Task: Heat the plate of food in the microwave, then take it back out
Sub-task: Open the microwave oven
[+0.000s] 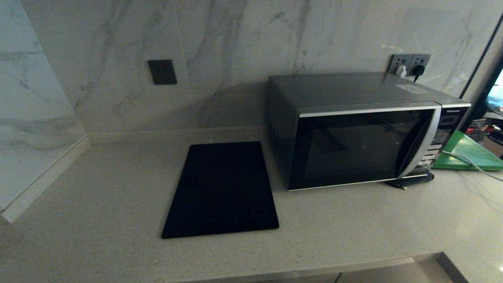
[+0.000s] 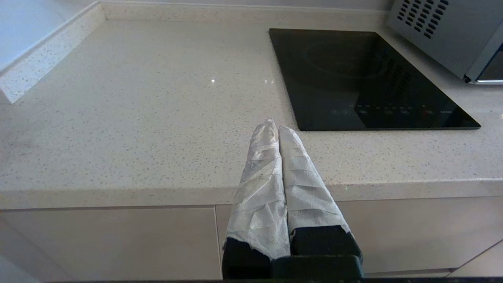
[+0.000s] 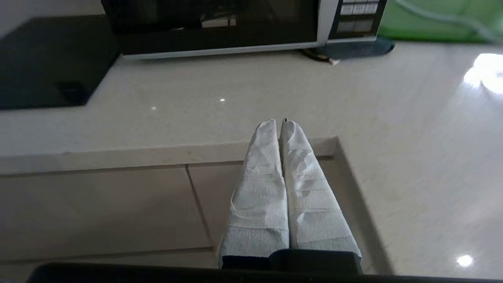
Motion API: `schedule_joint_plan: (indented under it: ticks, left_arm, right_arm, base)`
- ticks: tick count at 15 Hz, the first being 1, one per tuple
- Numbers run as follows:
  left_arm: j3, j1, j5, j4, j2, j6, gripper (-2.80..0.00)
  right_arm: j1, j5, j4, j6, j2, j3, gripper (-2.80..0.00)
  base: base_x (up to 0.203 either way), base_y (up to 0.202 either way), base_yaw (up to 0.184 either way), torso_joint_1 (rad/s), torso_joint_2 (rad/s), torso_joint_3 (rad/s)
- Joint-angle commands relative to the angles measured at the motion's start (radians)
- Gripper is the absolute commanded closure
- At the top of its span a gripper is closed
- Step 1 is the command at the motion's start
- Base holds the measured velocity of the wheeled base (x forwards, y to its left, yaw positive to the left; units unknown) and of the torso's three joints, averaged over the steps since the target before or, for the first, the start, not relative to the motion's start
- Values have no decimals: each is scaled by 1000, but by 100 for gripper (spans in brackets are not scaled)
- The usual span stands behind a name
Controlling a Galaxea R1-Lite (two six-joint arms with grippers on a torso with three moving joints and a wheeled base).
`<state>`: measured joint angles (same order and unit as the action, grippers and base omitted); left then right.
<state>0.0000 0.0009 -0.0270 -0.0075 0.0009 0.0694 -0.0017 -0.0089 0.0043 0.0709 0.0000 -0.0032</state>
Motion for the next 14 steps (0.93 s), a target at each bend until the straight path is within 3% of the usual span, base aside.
schedule_joint_plan:
  ticks: [1,6,14]
  left_arm:
    - [0,1,-1,0,1,1,0]
    - [0,0,-1,0,-1,1,0]
    - [0,1,-1,0,1,0,0]
  right_arm:
    - [1,-10,0,37,2,6,0]
    - [0,-46,-3,86,2,6,0]
    - [1,-46,-3,86,2,6,0]
  base:
    - [0,0,0,0,0,0]
    - [0,0,0,0,0,0]
    - [0,0,0,0,0,0]
